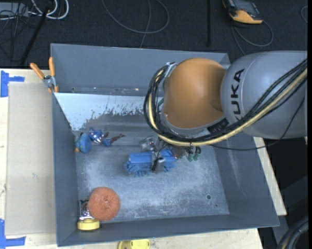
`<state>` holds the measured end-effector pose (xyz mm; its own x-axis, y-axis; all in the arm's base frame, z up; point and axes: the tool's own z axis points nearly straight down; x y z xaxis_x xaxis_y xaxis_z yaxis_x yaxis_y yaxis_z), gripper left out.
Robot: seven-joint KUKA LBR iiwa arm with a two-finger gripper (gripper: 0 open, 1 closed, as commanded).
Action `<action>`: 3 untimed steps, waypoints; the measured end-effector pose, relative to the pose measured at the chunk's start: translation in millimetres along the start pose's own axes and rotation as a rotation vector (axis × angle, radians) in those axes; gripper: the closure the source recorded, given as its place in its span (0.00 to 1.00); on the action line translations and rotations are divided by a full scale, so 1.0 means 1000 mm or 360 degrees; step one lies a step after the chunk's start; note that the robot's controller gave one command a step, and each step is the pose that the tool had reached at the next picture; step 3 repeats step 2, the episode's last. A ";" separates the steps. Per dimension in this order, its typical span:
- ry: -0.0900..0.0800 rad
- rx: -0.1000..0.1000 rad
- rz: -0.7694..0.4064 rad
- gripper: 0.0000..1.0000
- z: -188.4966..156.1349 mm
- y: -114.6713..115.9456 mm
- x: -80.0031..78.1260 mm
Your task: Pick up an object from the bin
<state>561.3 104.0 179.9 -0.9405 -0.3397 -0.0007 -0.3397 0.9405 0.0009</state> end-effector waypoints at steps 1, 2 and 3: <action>0.0000 0.0000 0.0002 1.00 0.000 0.000 0.000; -0.0017 0.0006 0.0033 1.00 -0.183 -0.038 -0.009; -0.0017 0.0006 0.0033 1.00 -0.183 -0.038 -0.009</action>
Offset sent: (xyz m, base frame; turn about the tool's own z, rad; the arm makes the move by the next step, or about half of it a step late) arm 0.0195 -0.0323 0.1787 0.0172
